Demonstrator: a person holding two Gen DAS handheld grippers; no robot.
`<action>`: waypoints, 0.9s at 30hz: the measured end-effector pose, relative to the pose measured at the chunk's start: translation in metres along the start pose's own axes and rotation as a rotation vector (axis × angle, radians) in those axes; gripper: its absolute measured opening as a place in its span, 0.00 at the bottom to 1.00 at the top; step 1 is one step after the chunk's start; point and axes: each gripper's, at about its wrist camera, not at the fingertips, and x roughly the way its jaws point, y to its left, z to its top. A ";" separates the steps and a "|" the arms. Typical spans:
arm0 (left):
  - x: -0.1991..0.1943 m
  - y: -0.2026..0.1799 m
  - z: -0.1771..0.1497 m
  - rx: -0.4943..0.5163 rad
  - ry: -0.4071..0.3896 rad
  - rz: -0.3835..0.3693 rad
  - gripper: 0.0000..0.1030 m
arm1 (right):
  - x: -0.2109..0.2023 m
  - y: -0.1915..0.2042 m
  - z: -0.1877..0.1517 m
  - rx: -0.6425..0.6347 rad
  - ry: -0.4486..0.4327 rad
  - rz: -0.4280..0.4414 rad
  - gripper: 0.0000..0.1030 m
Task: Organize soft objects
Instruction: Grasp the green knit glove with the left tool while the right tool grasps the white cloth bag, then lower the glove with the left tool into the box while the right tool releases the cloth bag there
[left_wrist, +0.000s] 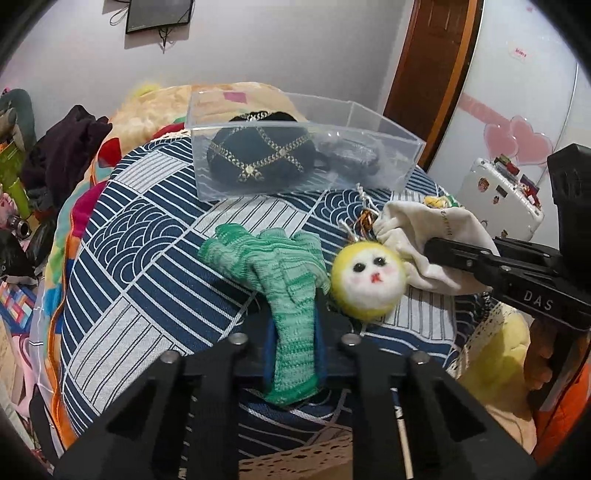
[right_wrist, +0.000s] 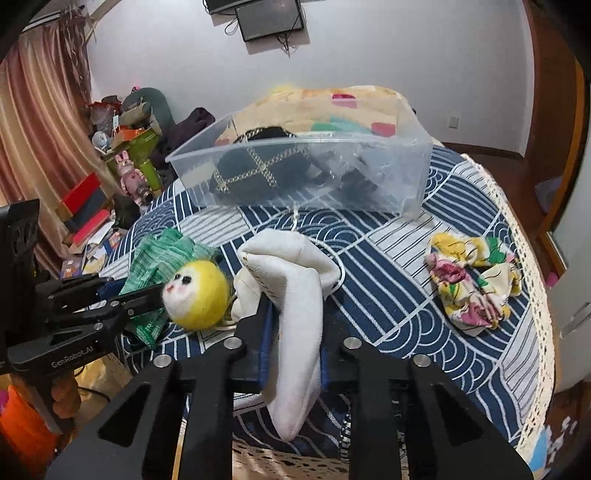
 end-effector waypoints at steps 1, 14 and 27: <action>-0.001 0.000 0.001 -0.002 -0.005 0.002 0.13 | -0.002 0.000 0.001 0.001 -0.009 -0.001 0.15; -0.033 0.004 0.035 -0.002 -0.136 0.029 0.12 | -0.034 -0.003 0.027 0.003 -0.135 -0.039 0.14; -0.042 0.011 0.092 0.002 -0.246 0.075 0.12 | -0.053 0.002 0.079 -0.020 -0.299 -0.073 0.14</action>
